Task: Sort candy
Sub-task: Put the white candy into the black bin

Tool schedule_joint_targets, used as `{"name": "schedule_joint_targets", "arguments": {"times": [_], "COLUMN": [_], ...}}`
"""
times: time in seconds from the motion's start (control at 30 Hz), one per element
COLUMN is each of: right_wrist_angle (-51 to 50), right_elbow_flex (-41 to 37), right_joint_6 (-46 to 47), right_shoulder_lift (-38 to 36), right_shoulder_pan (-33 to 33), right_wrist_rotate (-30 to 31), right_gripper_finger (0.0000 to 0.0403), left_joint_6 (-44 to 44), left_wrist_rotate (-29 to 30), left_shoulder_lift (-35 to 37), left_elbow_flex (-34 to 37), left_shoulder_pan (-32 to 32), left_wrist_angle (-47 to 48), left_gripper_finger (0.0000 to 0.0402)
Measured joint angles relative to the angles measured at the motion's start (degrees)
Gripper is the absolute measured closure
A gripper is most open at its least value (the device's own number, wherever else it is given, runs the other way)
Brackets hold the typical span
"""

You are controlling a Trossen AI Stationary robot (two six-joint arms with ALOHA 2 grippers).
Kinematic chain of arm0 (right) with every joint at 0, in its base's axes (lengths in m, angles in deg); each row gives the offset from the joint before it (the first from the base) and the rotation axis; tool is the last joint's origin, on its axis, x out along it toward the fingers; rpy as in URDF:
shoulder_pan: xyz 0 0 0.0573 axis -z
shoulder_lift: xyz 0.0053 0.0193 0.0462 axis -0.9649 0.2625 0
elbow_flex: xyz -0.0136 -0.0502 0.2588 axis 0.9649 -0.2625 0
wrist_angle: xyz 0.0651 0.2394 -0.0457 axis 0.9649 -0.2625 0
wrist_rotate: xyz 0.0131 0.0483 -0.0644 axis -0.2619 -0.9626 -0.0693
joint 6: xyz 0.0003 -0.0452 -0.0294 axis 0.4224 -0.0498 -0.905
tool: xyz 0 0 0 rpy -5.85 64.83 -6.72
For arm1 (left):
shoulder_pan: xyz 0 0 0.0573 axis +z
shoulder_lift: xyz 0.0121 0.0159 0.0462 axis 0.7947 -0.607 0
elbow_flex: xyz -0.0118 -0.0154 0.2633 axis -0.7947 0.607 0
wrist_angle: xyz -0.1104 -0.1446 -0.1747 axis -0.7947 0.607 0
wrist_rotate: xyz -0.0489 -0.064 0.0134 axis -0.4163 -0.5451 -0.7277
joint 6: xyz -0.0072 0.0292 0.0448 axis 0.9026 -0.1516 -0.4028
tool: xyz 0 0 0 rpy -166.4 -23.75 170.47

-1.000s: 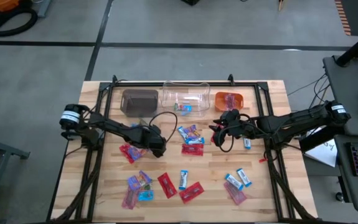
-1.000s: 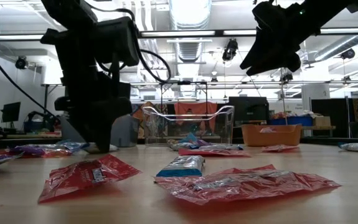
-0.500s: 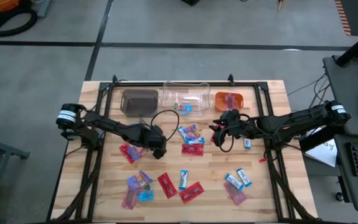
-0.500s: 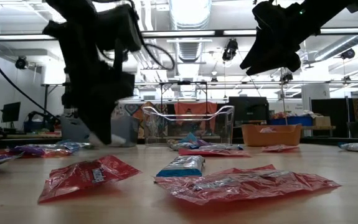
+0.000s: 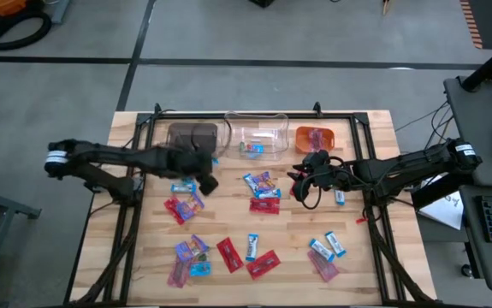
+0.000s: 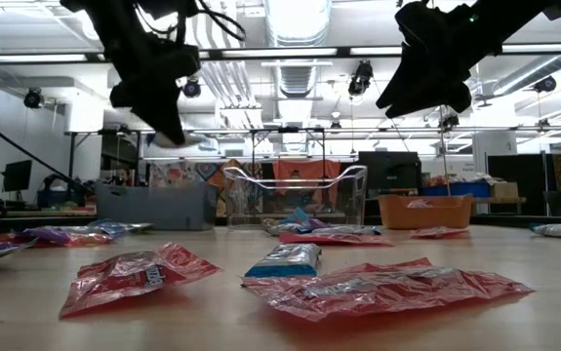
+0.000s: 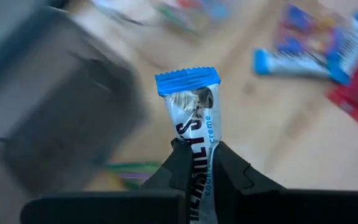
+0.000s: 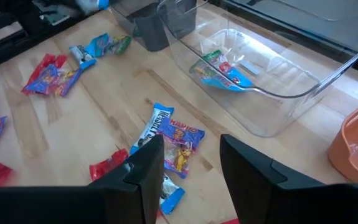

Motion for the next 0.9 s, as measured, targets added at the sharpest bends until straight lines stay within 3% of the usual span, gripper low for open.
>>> {"name": "schedule_joint_targets", "arguments": {"times": [0.2, 0.43, 0.9], "right_wrist_angle": [-0.2, -0.2, -0.2], "right_elbow_flex": [0.0, 0.0, 0.0], "right_joint_6": [0.8, 1.4, 1.3], "right_shoulder_lift": [0.0, 0.0, 0.0], "right_shoulder_pan": [0.0, 0.0, 0.0], "right_wrist_rotate": [0.0, 0.0, 0.0], "right_gripper_finger": [0.0259, 0.0266, 0.0266], "left_joint_6": [-5.3, -3.4, -0.9], "left_wrist_rotate": [2.8, 2.8, 2.7], "left_shoulder_lift": [3.0, -1.7, -10.7], "left_elbow_flex": [0.4, 2.4, 1.4], "left_shoulder_pan": [13.9, 28.2, 29.1], "left_wrist_angle": [0.6, 0.2, -0.3], "left_gripper_finger": [0.0392, 0.0393, 0.0345]}}
